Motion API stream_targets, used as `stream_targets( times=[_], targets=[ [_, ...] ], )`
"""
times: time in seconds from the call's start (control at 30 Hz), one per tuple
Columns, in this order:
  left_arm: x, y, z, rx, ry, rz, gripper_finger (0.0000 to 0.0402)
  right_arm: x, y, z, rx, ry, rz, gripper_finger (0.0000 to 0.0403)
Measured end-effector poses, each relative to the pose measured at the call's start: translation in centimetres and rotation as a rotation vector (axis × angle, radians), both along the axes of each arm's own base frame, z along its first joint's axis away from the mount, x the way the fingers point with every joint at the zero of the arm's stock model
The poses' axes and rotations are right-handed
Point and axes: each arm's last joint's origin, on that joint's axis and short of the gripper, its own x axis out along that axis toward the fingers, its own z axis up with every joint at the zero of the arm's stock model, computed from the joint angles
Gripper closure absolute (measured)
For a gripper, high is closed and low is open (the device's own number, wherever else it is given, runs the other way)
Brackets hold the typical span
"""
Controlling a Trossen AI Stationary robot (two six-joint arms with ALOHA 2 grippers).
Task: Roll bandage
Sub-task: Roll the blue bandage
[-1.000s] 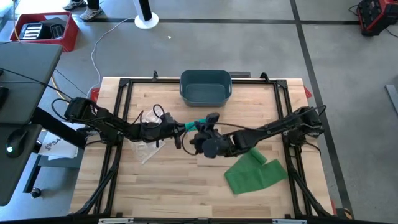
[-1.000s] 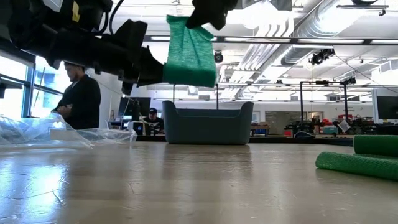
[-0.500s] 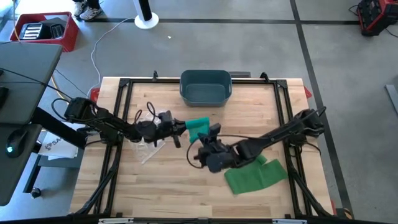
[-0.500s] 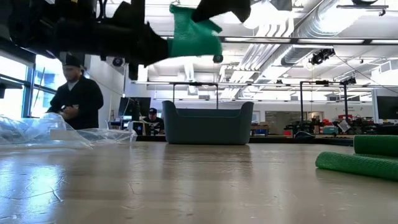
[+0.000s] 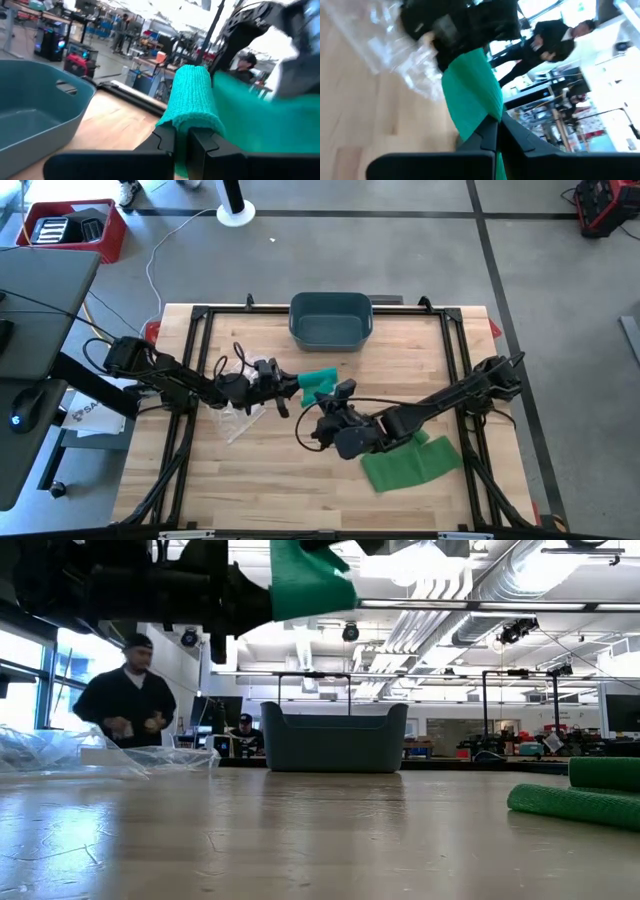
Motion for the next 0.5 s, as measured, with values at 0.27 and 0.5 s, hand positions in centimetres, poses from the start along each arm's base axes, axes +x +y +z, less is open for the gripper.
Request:
stream_targets(
  times=[0.27,0.5],
  targets=[
    [0.0,-0.2,-0.4,0.004,0.037,0.001,0.0392,0.6,-0.1,1.1,-0.040,-0.056,0.012,0.0403],
    [-0.1,-0.9,-0.7,0.026,0.078,-0.027,0.0392,0.9,-1.5,1.1,-0.093,-0.044,-0.084,0.0403]
  ],
)
